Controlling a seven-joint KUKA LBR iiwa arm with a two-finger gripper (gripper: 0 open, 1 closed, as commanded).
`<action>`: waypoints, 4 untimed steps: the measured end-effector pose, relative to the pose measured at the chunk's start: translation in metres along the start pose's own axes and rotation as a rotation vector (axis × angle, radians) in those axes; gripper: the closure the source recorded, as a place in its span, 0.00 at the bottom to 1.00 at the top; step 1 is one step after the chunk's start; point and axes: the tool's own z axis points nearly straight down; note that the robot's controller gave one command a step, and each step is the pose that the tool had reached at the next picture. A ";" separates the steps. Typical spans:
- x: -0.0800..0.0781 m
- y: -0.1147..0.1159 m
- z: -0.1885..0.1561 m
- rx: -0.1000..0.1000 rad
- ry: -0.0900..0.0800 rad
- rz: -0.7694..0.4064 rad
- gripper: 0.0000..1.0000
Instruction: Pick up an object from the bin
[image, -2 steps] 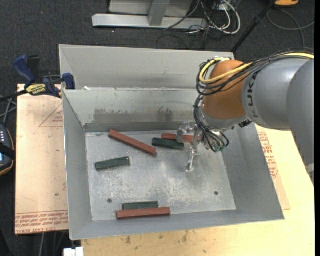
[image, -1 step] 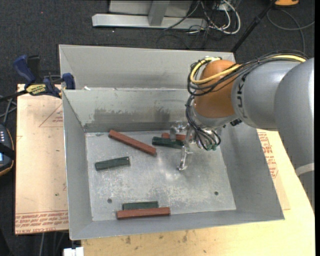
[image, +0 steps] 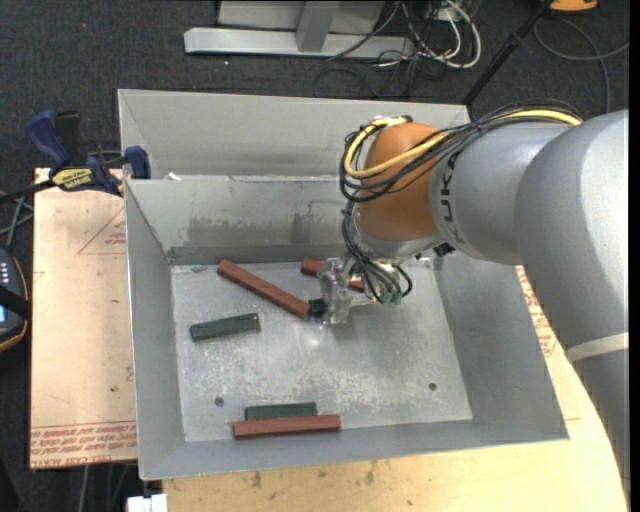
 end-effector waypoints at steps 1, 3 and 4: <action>0.002 -0.001 0.003 0.002 0.006 0.000 0.00; 0.001 0.000 0.001 0.001 0.005 0.000 1.00; 0.003 0.005 -0.127 0.002 0.006 -0.062 1.00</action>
Offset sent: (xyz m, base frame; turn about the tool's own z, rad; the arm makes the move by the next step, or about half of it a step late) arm 0.0000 0.0000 0.0000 0.0000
